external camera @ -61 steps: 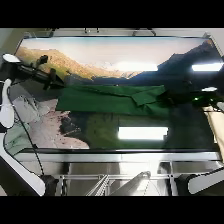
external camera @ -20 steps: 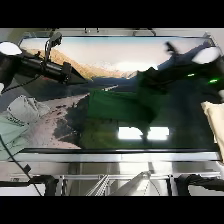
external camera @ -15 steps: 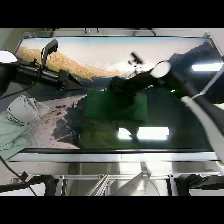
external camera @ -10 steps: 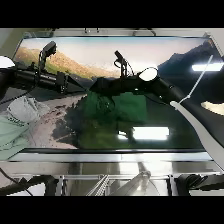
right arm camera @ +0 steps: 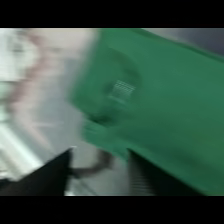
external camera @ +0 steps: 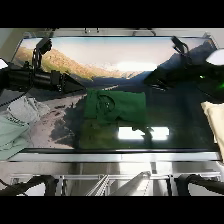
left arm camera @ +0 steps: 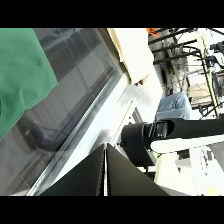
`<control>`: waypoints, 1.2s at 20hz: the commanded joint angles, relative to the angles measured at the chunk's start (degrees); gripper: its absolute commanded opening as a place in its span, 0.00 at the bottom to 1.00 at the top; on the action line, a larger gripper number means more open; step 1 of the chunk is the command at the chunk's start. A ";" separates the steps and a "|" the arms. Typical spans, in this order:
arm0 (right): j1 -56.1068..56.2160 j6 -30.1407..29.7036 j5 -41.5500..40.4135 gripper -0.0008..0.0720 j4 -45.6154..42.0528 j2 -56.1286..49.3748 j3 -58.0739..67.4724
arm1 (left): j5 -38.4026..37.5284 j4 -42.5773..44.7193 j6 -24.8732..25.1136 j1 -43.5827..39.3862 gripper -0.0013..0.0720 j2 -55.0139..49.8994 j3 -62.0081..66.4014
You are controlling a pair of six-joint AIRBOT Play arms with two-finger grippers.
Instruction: Fold the shirts.
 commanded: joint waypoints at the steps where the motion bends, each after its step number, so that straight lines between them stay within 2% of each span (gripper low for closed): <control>1: -6.93 2.64 0.07 0.83 -7.43 2.45 -8.55 | 1.05 -0.26 0.07 0.04 0.05 0.22 -0.04; 4: -7.91 2.56 -4.04 0.84 -7.48 -0.72 -12.72 | 2.40 -0.31 0.07 0.04 0.05 0.24 -0.04; 9: -6.67 1.38 -4.09 0.84 -5.68 -11.13 -13.20 | 1.90 -0.35 -0.02 0.02 0.05 0.24 -0.04; 14: -3.87 -8.48 -5.53 0.84 10.16 -19.91 -13.20 | 1.97 -0.35 -0.15 -0.02 0.05 0.24 -0.04; 17: -0.94 -8.92 -9.53 0.84 14.19 -22.53 -13.18 | 1.92 -0.33 -0.15 -0.02 0.05 0.24 -0.04; 18: 0.09 -9.42 -10.49 0.80 15.23 -23.10 -13.18 | 1.95 -0.33 -0.15 -0.02 0.05 0.24 -0.04; 19: 1.11 -9.70 -11.15 0.66 15.89 -23.54 -13.18 | 1.97 -0.33 -0.13 -0.02 0.05 0.24 -0.04; 21: 2.91 -10.99 -11.67 0.05 17.49 -23.63 -13.16 | 1.95 -0.35 -0.15 -0.02 0.05 0.24 -0.04; 24: 3.45 -11.19 -10.38 0.03 19.08 -20.35 -12.85 | 1.81 -0.33 -0.13 -0.02 0.05 0.24 -0.04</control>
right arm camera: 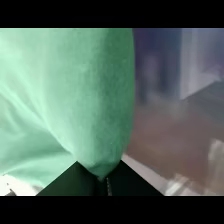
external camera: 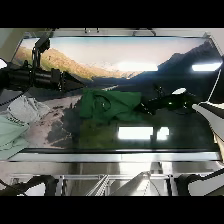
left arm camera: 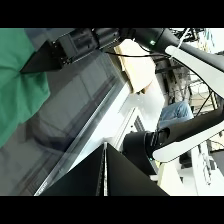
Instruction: Fold the shirts.
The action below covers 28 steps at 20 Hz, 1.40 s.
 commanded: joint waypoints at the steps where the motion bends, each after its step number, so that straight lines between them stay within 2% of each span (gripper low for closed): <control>1: 0.35 -0.92 1.22 0.03 3.17 4.22 0.55 | -0.33 0.02 0.09 -0.02 0.05 0.04 0.00; 4: -5.75 2.64 2.10 0.03 3.04 14.27 3.43 | -0.46 0.04 0.11 -0.02 0.05 0.04 0.00; 6: -13.49 8.20 1.99 0.03 0.81 20.81 7.96 | -0.44 0.02 0.11 -0.02 0.05 0.04 0.00; 9: -28.48 22.99 2.78 0.03 -11.56 27.08 17.68 | -0.44 0.04 0.11 -0.02 0.05 0.04 0.00; 11: -38.69 30.95 6.40 0.03 -20.22 30.23 22.08 | -0.48 0.04 0.13 -0.02 0.05 0.04 0.00; 14: -52.87 38.10 16.35 0.03 -34.49 33.18 22.91 | -0.46 0.07 0.79 -0.02 0.05 0.02 0.00; 17: -63.30 39.10 27.50 0.03 -52.87 33.16 21.66 | -0.48 0.09 0.81 -0.04 0.05 0.04 -0.02; 20: -71.23 36.46 30.27 0.03 -66.55 33.16 16.44 | -0.48 0.13 0.79 -0.48 0.05 0.02 -0.02; 24: -76.13 36.17 28.63 0.03 -66.90 32.57 6.34 | -0.44 0.44 0.76 -2.36 0.05 0.02 -0.02; 27: -76.02 34.49 28.72 0.04 -70.97 30.12 6.14 | -0.50 0.50 0.76 -4.42 0.05 -0.61 -0.02; 28: -76.02 33.94 28.70 0.24 -71.06 29.81 6.14 | -0.50 0.48 0.74 -5.07 0.05 -1.05 -0.02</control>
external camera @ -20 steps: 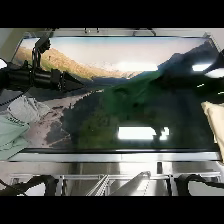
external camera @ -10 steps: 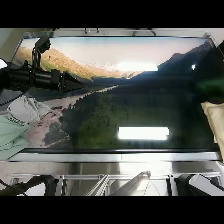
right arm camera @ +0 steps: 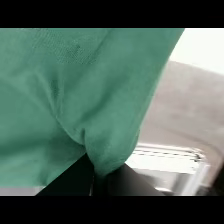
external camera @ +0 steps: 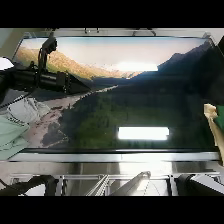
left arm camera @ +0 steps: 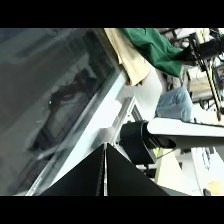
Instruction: Fold the shirts.
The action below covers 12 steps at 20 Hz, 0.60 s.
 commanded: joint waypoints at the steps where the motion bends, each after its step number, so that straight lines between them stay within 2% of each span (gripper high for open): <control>1: -1.03 -1.64 0.20 0.65 -4.22 -1.29 -1.49 | 0.13 0.20 0.02 -2.08 0.05 -1.07 0.00; 2: -0.59 -1.62 -0.11 0.88 -4.00 -1.31 -1.14 | 0.24 0.15 0.02 -2.54 0.05 -1.55 0.00; 4: 1.64 -1.55 -0.09 0.87 -1.27 -1.79 1.42 | 0.20 -0.42 0.00 -2.80 0.05 -2.43 0.00; 5: 3.34 -1.31 -0.07 0.82 1.68 -2.12 3.50 | 0.17 -0.98 0.00 -2.47 0.05 -2.54 0.02; 6: 5.79 -1.38 -0.33 0.55 6.32 -2.27 6.25 | -0.11 -2.43 0.02 -1.75 0.04 -2.45 0.15; 7: 8.55 -1.46 -1.62 0.24 11.37 -2.29 8.76 | -0.59 -2.82 0.02 -0.57 0.03 -2.40 1.46; 8: 11.89 -1.84 -3.58 0.15 16.98 -2.27 11.43 | -1.16 -2.80 0.00 0.72 0.03 -2.40 3.78; 9: 15.21 -1.84 -5.64 0.13 21.75 -2.16 13.77 | -1.79 -2.78 -0.02 2.25 0.03 -2.27 6.43; 10: 18.97 -2.71 -7.54 0.03 26.21 -2.08 16.31 | -1.95 -2.73 -0.04 3.96 0.03 -1.75 9.03; 12: 26.67 -6.14 -10.78 0.03 32.09 -1.16 19.54 | -1.77 -2.69 -0.26 7.23 0.03 0.76 11.58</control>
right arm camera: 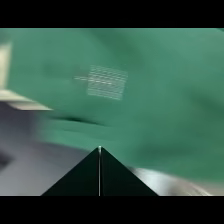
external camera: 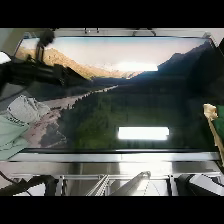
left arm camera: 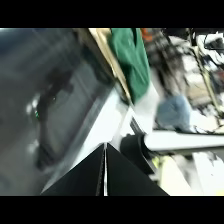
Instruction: Fold the shirts.
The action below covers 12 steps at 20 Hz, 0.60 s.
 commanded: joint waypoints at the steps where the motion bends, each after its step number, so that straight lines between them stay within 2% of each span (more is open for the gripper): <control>1: 13.14 -4.52 -6.19 0.03 13.97 1.81 5.40 | -0.50 0.00 -0.35 5.35 0.03 3.72 4.07; 3: 22.34 -6.43 -6.10 0.03 13.92 3.72 4.70 | 0.52 5.51 -1.62 6.47 0.03 8.63 0.52; 6: 37.42 -7.74 -6.12 0.03 13.46 5.86 0.22 | 2.38 12.72 -2.95 6.19 0.03 17.88 -11.69; 9: 53.07 -7.63 -6.45 0.03 9.18 7.82 -8.50 | 6.14 13.11 -3.13 6.25 0.03 27.04 -26.27; 12: 63.93 -6.71 -12.83 0.03 5.79 9.33 -18.03 | 8.46 13.75 -2.05 6.25 0.04 33.97 -37.44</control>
